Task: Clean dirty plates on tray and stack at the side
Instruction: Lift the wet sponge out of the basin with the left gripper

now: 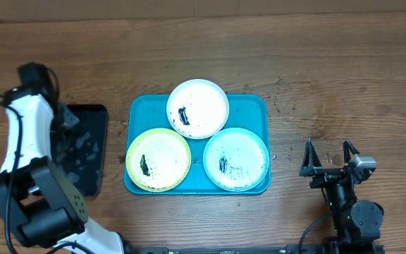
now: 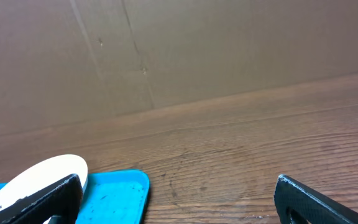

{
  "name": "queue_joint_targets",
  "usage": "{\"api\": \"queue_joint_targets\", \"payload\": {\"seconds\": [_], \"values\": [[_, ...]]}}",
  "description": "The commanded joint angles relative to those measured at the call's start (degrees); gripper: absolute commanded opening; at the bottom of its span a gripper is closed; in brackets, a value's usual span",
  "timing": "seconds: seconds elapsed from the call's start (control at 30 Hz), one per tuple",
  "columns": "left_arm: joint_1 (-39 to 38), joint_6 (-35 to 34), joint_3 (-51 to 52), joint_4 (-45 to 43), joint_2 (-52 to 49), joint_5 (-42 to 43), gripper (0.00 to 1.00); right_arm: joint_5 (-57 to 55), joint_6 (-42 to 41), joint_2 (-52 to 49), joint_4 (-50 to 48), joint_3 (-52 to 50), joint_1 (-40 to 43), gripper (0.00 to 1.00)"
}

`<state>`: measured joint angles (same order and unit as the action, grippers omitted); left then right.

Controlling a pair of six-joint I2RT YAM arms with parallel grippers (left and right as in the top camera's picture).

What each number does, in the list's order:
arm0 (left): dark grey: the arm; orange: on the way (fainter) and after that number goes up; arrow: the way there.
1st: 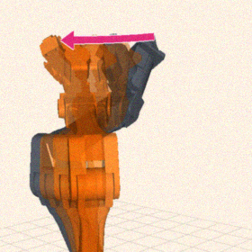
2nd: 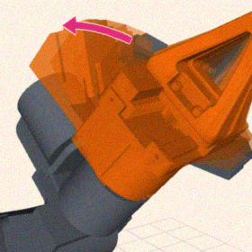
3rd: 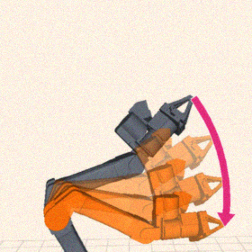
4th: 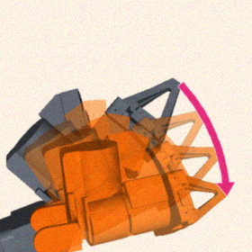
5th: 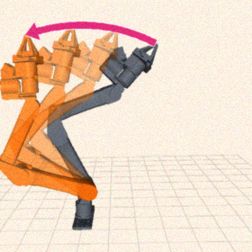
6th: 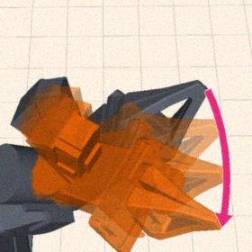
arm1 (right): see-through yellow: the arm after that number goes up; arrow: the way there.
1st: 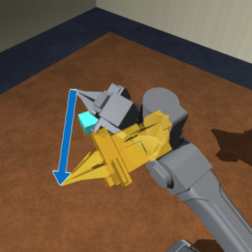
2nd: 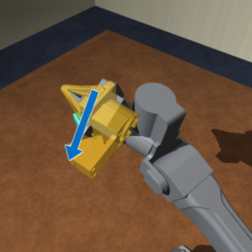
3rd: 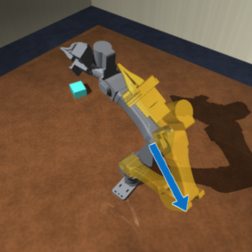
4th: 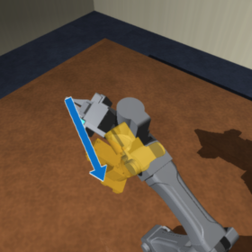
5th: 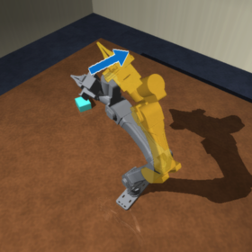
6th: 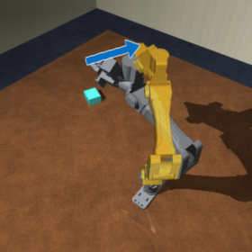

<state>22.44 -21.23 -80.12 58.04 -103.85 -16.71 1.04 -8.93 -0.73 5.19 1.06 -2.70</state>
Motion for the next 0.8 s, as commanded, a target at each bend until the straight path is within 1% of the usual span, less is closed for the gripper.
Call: {"api": "queue_joint_targets", "payload": {"seconds": [0.0,0.1,0.13,0.2,0.27,0.33,0.4,0.47,0.57,0.63,0.67,0.77], "values": [[-2.0,0.5,-3.6,1.7,0.7,-6.4,0.04,-0.6,0.4,0.6,-0.4,-0.6,0.2,1.0],[-3.0,-1.1,-7.5,5.4,1.0,-6.4,0.04,-0.6,0.4,0.6,-0.4,-0.6,0.2,1.0],[-3.2,-1.3,-7.3,5.4,1.0,-7.0,0.04,-0.6,0.4,0.6,-0.4,-0.6,0.2,1.0],[-3.3,-2.1,-4.8,3.1,0.6,-8.8,0.04,-0.6,0.4,0.6,-0.4,-0.6,0.2,1.0],[-3.3,-3.1,-0.7,-0.5,0.0,-8.3,0.04,-0.6,0.4,0.6,-0.4,-0.6,0.2,1.0],[-3.4,-3.0,3.1,-3.0,-0.1,-7.7,0.04,-0.6,0.4,0.6,-0.4,-0.6,0.2,1.0],[-3.4,-2.3,4.2,-2.5,-0.1,-7.9,0.04,-0.5,0.4,0.6,-0.4,-0.6,0.2,1.0],[-3.4,1.2,3.0,-1.3,0.2,-8.0,0.04,-0.6,0.4,0.6,-0.4,-0.6,0.2,1.0],[-3.3,1.8,-4.2,5.0,0.5,-8.3,0.04,-0.6,0.4,0.6,-0.4,-0.6,0.2,1.0],[-3.3,1.0,-12.2,11.3,0.7,-6.4,0.04,-0.6,0.4,0.6,-0.4,-0.6,0.2,1.0],[-3.3,0.3,-15.5,13.7,0.7,-4.6,0.04,-0.6,0.4,0.6,-0.4,-0.6,0.2,1.0],[-3.3,0.0,-27.1,21.7,0.7,7.3,0.04,-0.6,0.4,0.6,-0.4,-0.6,0.2,1.0]]}}
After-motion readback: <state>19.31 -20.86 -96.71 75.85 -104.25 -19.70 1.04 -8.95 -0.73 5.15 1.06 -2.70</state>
